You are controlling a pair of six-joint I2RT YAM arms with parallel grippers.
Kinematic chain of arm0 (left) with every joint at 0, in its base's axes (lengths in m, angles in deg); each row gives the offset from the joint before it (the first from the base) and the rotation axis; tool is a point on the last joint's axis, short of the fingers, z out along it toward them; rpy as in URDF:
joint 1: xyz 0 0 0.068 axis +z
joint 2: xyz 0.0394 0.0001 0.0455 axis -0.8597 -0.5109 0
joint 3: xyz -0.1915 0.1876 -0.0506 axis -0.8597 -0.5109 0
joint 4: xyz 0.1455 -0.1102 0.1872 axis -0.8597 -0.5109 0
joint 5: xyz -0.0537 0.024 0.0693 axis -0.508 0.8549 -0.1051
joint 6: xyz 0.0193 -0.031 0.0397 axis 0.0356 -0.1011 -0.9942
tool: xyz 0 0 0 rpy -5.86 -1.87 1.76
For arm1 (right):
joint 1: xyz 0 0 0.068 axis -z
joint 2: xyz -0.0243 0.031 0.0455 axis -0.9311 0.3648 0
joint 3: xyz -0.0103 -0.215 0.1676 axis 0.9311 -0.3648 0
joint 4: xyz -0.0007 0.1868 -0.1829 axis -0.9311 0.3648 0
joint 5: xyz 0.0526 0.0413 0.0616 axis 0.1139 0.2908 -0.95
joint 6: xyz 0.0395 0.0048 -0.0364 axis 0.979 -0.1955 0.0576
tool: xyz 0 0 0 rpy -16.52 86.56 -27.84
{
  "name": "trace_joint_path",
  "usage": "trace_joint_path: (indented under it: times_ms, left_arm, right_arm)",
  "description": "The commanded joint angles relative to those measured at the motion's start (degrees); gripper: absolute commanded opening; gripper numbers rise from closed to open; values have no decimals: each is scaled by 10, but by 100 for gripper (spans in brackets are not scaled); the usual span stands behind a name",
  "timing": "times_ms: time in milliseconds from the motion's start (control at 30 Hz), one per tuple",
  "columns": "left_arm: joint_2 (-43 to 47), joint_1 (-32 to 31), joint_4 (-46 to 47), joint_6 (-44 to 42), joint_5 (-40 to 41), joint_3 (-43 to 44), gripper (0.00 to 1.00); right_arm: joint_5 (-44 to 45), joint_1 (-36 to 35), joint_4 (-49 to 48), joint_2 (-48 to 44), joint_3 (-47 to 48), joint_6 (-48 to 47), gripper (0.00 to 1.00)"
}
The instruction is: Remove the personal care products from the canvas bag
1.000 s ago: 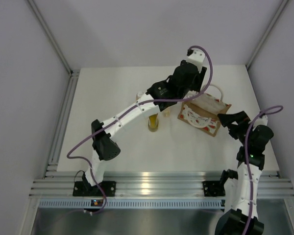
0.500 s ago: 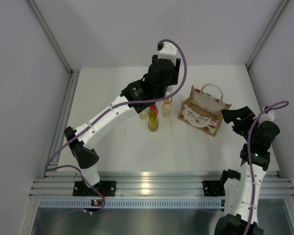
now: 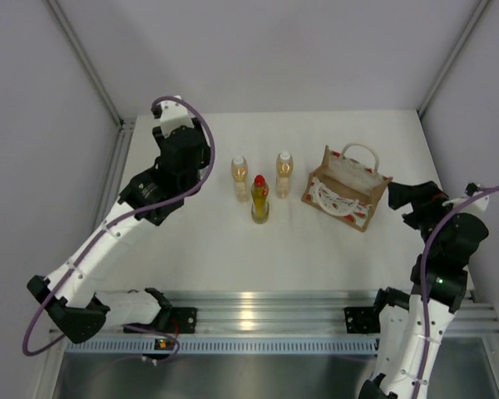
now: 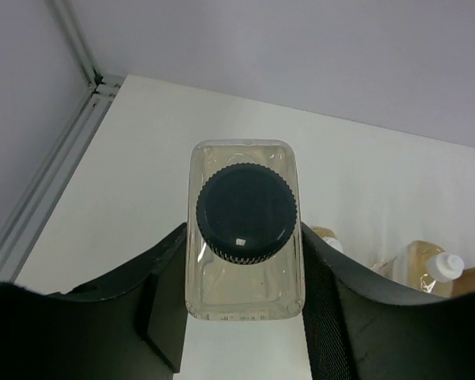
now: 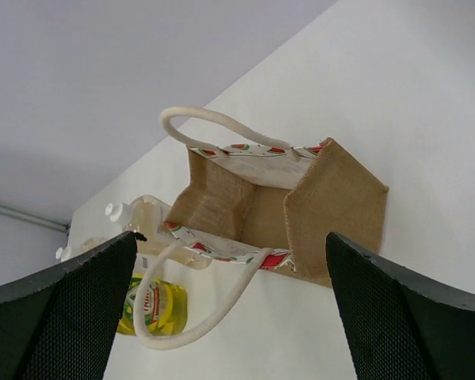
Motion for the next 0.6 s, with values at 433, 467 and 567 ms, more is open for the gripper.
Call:
trace_joint_path:
  times_ms: [433,467,567]
  left_arm:
    - [122,4,53,150,-35,-263,0]
    - [125,4,55,153,-35,-272,0]
    - [140,3,66,158,-36,-315,0]
  right_arm:
    - [10,-217,123,121,219,-139,100]
    - [51,-234,130,121,224,-145,99]
    - [92,-253,144,94,226,-153,100]
